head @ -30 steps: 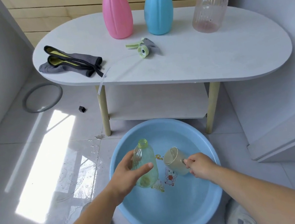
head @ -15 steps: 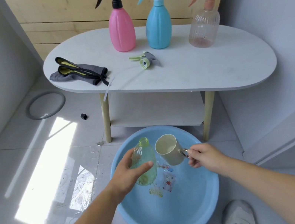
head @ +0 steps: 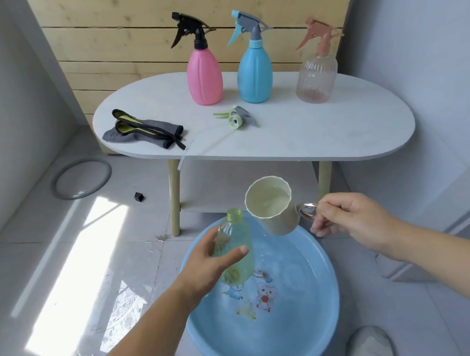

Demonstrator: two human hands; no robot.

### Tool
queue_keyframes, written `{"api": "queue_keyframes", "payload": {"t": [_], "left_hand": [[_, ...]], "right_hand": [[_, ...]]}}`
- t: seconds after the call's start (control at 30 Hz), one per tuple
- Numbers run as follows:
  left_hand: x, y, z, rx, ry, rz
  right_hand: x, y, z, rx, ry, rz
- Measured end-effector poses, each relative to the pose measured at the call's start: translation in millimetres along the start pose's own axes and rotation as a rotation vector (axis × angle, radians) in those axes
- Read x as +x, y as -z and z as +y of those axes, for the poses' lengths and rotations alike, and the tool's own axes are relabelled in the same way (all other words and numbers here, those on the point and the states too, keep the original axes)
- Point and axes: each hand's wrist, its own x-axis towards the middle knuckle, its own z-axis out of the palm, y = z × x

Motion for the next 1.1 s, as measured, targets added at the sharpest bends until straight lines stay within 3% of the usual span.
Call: {"api": "queue_keyframes", "payload": {"t": [1.1], "left_hand": [[2.1, -5.9, 5.4, 0.055, -0.054, -0.008]], "right_hand": [[-4.9, -1.1, -33.2, -0.285, 0.193, 0.106]]}}
